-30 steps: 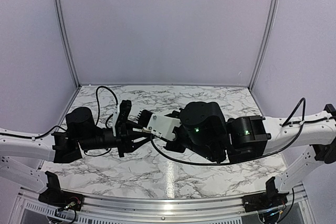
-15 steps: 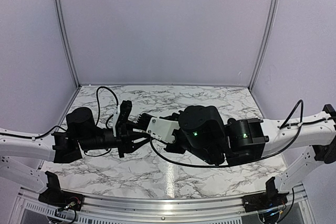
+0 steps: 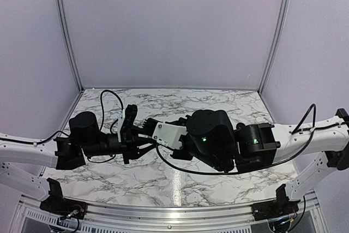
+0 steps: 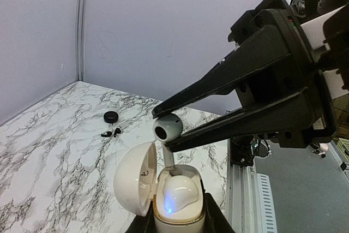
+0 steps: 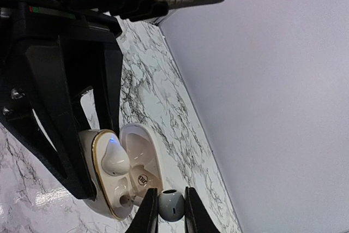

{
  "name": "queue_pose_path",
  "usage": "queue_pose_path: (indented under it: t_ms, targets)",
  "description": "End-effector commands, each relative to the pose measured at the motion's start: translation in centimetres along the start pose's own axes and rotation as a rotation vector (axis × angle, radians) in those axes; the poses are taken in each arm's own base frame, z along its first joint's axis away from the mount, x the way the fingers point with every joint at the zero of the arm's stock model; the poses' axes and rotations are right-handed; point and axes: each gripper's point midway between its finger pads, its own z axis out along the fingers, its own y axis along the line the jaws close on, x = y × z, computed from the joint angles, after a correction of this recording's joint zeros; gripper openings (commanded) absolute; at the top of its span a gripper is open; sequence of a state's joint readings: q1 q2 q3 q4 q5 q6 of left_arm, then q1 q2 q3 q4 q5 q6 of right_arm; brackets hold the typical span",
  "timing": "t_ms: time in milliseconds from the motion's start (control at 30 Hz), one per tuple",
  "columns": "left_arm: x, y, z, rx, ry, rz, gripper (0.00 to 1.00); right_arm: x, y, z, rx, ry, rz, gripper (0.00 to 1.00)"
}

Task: Insert the wireless bluetooth earbuds into the charging case
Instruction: Insert the right earbud into the right side groove of the charging case.

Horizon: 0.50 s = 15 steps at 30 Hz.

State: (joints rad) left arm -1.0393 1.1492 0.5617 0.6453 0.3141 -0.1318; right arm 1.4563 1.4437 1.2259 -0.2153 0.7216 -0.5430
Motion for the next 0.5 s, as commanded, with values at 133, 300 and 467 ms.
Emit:
queue_pose_path:
  t_ms: [133, 300, 467]
  targets:
    - [-2.1, 0.0, 0.3, 0.0, -0.058, 0.019, 0.0, -1.8, 0.7, -1.1, -0.047, -0.069, 0.028, 0.05]
    - [-2.2, 0.0, 0.3, 0.0, -0.06, 0.022, 0.0, -1.1, 0.7, -0.9, -0.028, -0.045, 0.013, 0.05]
    - [-2.2, 0.0, 0.3, 0.003, -0.061, 0.023, 0.0, -0.3, 0.6, -0.7, -0.003, -0.016, -0.01, 0.05]
